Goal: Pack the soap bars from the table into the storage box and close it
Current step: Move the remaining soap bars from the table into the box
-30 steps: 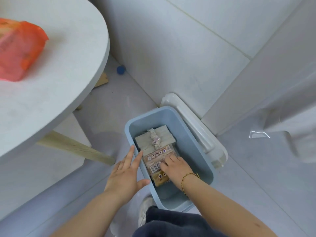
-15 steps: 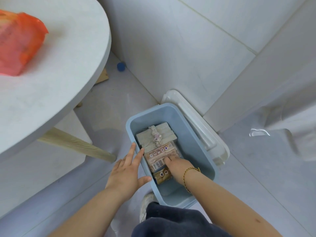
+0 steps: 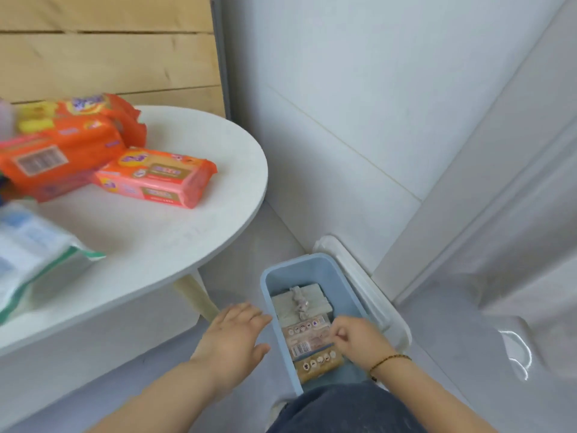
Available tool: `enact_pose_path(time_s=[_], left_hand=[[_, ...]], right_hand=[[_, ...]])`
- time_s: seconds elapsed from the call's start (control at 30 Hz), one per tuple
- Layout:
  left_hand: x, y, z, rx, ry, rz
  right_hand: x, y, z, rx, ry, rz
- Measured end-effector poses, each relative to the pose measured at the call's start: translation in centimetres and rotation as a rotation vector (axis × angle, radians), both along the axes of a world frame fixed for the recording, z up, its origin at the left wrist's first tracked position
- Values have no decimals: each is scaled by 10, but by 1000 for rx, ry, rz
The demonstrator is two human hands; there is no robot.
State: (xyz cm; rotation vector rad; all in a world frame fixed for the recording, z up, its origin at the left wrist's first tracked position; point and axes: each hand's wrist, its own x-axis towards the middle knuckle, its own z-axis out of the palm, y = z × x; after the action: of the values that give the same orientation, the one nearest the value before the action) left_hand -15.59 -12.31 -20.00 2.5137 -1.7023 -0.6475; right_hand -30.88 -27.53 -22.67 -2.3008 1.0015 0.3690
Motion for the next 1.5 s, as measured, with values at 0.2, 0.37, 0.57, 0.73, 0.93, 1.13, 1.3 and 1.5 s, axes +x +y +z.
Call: enact_pose_path(time_s=[0.2, 0.37, 0.57, 0.73, 0.93, 1.13, 1.3, 1.5], left_hand=[[7, 58, 88, -432, -44, -33], [30, 114, 128, -746, -104, 46], [68, 164, 141, -925, -252, 420], [97, 198, 139, -841, -299, 657], [117, 226, 129, -640, -272, 850], [130, 232, 112, -498, -359, 781], [132, 235, 116, -548, -296, 792], [127, 234, 120, -635, -268, 838]], right_hand=[[19, 12, 86, -30, -254, -50], [49, 35, 150, -26, -397, 13], [117, 81, 210, 41, -493, 145], [190, 141, 227, 27, -408, 281], [263, 212, 234, -163, -448, 539], [307, 249, 228, -449, -276, 743], [324, 259, 226, -680, -179, 800], [321, 258, 225, -735, -325, 737]])
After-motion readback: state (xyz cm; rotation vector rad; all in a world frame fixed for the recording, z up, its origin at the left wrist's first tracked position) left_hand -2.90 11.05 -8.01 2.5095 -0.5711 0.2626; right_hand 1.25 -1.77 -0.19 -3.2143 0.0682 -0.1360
